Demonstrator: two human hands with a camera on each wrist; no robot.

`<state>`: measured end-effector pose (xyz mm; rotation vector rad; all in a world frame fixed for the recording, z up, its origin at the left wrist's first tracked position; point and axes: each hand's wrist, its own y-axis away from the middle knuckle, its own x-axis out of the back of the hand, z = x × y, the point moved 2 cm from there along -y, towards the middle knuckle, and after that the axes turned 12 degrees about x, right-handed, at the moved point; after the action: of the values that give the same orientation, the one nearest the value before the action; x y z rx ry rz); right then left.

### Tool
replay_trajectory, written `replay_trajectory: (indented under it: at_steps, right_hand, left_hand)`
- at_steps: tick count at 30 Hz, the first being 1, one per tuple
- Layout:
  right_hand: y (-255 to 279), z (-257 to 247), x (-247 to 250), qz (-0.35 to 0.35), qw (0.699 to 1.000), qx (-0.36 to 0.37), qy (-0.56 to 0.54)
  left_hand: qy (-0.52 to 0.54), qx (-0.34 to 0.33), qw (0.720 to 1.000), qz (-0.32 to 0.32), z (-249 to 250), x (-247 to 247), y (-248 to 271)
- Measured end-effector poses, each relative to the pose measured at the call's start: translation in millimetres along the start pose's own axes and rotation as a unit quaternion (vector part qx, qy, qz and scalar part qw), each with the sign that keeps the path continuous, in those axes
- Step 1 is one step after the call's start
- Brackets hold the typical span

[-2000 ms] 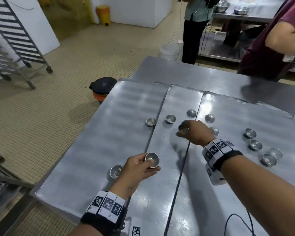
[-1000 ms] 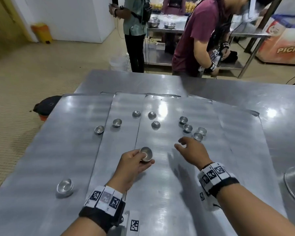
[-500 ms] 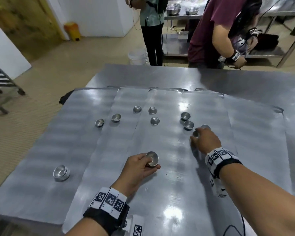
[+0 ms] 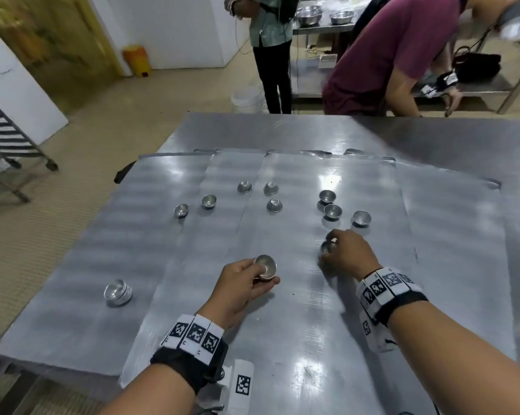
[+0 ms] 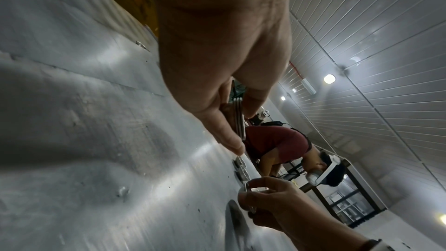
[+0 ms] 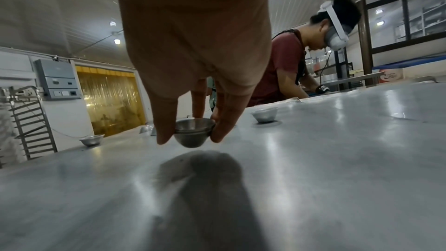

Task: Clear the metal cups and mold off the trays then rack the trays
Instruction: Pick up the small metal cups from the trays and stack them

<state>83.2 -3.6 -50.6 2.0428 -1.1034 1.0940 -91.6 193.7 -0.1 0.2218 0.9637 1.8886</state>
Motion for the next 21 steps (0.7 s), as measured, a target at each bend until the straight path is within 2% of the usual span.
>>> replay_trajectory:
  at_steps: [9, 12, 16, 21]
  right_hand:
    - [22, -58, -24, -0.016, 0.999, 0.001, -0.03]
    - [27, -96, -24, 0.016, 0.995, 0.017, -0.101]
    - [33, -152, -30, 0.052, 0.978, 0.082, -0.186]
    - [29, -182, -55, 0.051, 0.976, 0.118, -0.174]
  left_hand:
    - [-0.046, 0.018, 0.999, -0.02, 16, 40, -13]
    - [-0.051, 0.02, 0.998, -0.009, 22, 61, -22]
    - [-0.067, 0.002, 0.998, -0.012, 28, 78, -25]
    - [0.037, 0.032, 0.998, -0.032, 36, 83, -25]
